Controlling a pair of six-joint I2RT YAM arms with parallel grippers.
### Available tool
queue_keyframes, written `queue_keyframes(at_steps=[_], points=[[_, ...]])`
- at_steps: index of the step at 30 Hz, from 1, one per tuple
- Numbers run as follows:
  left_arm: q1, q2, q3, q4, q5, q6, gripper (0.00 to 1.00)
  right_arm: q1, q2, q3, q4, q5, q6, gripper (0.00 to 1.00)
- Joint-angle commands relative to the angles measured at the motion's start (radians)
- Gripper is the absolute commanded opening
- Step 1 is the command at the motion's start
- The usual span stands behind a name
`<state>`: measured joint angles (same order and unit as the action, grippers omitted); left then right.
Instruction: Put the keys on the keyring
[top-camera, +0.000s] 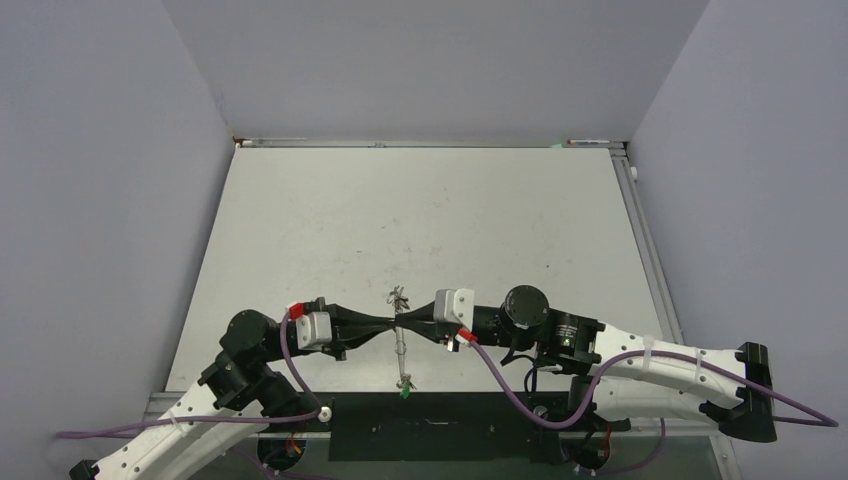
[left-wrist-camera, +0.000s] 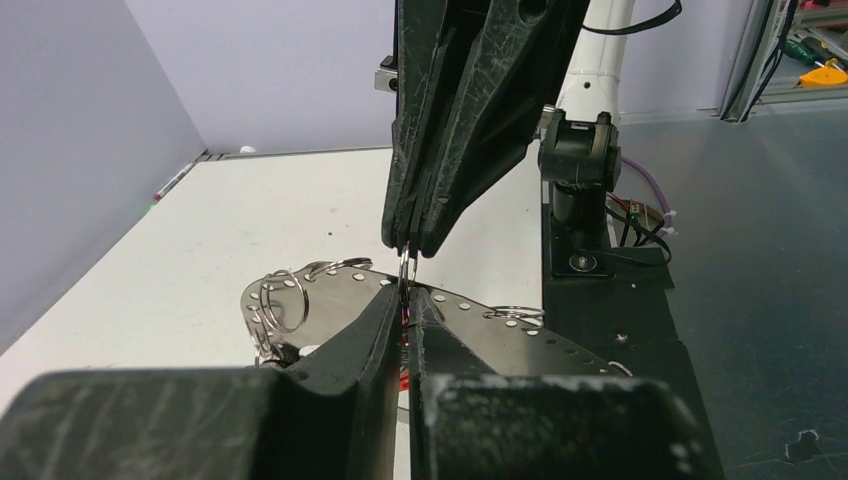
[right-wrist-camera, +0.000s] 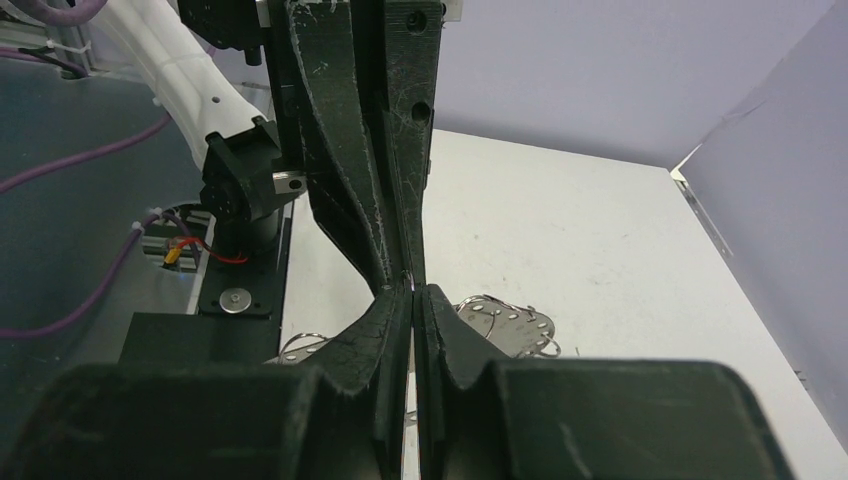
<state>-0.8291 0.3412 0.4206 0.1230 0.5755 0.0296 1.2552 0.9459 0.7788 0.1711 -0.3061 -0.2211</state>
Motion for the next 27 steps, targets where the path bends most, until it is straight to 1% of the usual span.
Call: queue_keyframes(at_steps=[1, 5, 8, 9, 12, 13, 17, 21, 27], points=[[0.003, 0.002, 0.019, 0.023, -0.006, 0.002, 0.00, -0.007, 0.004, 0.016, 0.110, -0.038, 0.016, 0.05], [0.002, 0.002, 0.049, -0.041, -0.055, 0.037, 0.00, -0.007, 0.005, 0.017, 0.079, -0.041, 0.018, 0.05], [0.003, 0.010, 0.064, -0.073, -0.058, 0.061, 0.00, -0.007, 0.008, 0.054, -0.020, -0.020, -0.005, 0.06], [0.004, 0.015, 0.069, -0.084, -0.060, 0.067, 0.00, -0.007, 0.010, 0.076, -0.063, -0.009, -0.016, 0.10], [0.004, 0.024, 0.076, -0.097, -0.072, 0.073, 0.00, -0.007, 0.015, 0.140, -0.196, 0.015, -0.056, 0.33], [0.004, 0.026, 0.076, -0.099, -0.073, 0.073, 0.00, -0.007, 0.019, 0.160, -0.239, 0.027, -0.068, 0.37], [0.004, 0.042, 0.081, -0.108, -0.078, 0.073, 0.00, -0.007, 0.053, 0.247, -0.383, 0.066, -0.119, 0.40], [0.003, 0.060, 0.085, -0.115, -0.078, 0.073, 0.00, -0.007, 0.123, 0.355, -0.555, 0.066, -0.168, 0.44], [0.002, 0.070, 0.086, -0.117, -0.080, 0.070, 0.00, -0.007, 0.206, 0.438, -0.660, 0.065, -0.207, 0.45]])
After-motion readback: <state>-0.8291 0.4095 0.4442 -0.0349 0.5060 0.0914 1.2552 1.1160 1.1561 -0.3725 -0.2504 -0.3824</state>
